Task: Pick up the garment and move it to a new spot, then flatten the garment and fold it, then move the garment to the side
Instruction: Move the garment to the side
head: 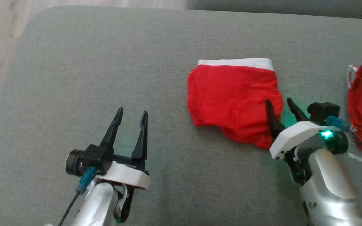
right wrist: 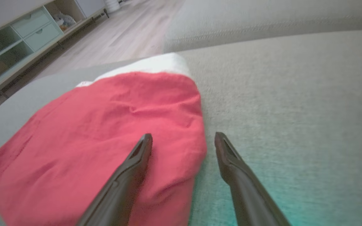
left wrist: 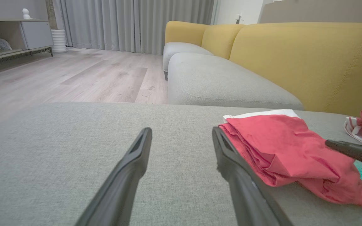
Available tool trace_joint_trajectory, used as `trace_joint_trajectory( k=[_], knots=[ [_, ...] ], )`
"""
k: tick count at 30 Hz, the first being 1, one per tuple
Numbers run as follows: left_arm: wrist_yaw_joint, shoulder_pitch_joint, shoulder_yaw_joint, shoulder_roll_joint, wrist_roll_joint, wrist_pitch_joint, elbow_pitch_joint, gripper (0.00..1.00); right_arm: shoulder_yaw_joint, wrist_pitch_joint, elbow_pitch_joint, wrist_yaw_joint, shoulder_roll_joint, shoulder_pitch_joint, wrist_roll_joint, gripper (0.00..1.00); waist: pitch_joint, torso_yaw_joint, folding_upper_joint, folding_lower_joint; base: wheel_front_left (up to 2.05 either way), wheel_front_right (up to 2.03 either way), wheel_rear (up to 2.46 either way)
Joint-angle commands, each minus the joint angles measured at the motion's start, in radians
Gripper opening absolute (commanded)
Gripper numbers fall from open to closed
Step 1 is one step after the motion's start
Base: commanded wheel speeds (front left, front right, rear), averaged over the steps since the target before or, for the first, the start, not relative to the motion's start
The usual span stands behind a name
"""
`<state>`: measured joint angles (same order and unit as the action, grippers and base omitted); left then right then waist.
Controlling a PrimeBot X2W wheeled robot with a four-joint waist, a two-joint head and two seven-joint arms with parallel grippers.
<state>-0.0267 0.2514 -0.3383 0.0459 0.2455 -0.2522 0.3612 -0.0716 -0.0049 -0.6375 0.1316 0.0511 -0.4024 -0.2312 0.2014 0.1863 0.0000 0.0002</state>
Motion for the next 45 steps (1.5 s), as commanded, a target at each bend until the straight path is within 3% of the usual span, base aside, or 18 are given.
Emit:
trace_joint_trajectory(
  k=[1,8,9,10,11,22,28,37,45],
  knots=[
    [0.004,0.038,0.021,0.004,0.004,-0.010,-0.024,1.00,-0.034,0.006,0.005,-0.001,-0.001,-0.036,-0.004,1.00,0.007,0.018,0.0000,-0.0002,0.00,0.00,0.00],
    [0.010,0.042,0.013,0.004,0.010,-0.010,-0.024,1.00,-0.088,0.047,-0.132,-0.001,-0.001,-0.083,-0.025,1.00,0.001,0.045,0.0000,-0.0002,0.00,0.00,0.00],
    [0.011,0.042,0.014,0.004,0.009,-0.010,-0.024,1.00,-0.099,0.044,-0.144,-0.001,-0.001,-0.087,-0.022,0.92,-0.001,0.046,0.0000,-0.0002,0.00,0.00,0.00],
    [0.012,0.042,0.014,0.004,0.008,-0.010,-0.024,1.00,-0.107,0.036,-0.153,-0.001,-0.001,-0.093,-0.014,0.39,-0.004,0.046,0.0000,-0.0002,0.00,0.00,0.00],
    [0.013,0.042,0.015,0.004,0.007,-0.010,-0.025,1.00,-0.113,0.025,-0.161,-0.001,-0.001,-0.098,-0.001,0.00,-0.006,0.046,0.0000,-0.0002,0.00,0.00,0.00],
    [0.016,0.010,0.016,0.004,-0.006,-0.010,-0.026,1.00,-0.144,-0.086,-0.183,-0.001,0.005,-0.106,0.135,0.00,-0.087,-0.009,0.0000,-0.0002,0.00,0.00,0.00],
    [0.018,-0.007,-0.014,0.004,-0.002,-0.010,-0.037,1.00,-0.196,-0.069,-0.119,-0.001,0.069,-0.083,0.177,0.00,-0.126,-0.074,0.0000,-0.0002,0.00,0.00,0.00],
    [0.034,0.015,-0.033,0.004,-0.004,-0.010,-0.060,1.00,-0.317,0.066,0.076,-0.001,0.324,-0.100,0.157,0.00,-0.090,-0.172,0.0000,-0.0002,0.00,0.00,0.00],
    [0.016,0.055,-0.011,0.004,-0.026,-0.010,-0.071,1.00,-0.354,0.183,0.208,-0.001,0.590,-0.150,0.094,0.00,-0.003,-0.194,0.0000,-0.0002,0.00,0.00,0.00]
  ],
)
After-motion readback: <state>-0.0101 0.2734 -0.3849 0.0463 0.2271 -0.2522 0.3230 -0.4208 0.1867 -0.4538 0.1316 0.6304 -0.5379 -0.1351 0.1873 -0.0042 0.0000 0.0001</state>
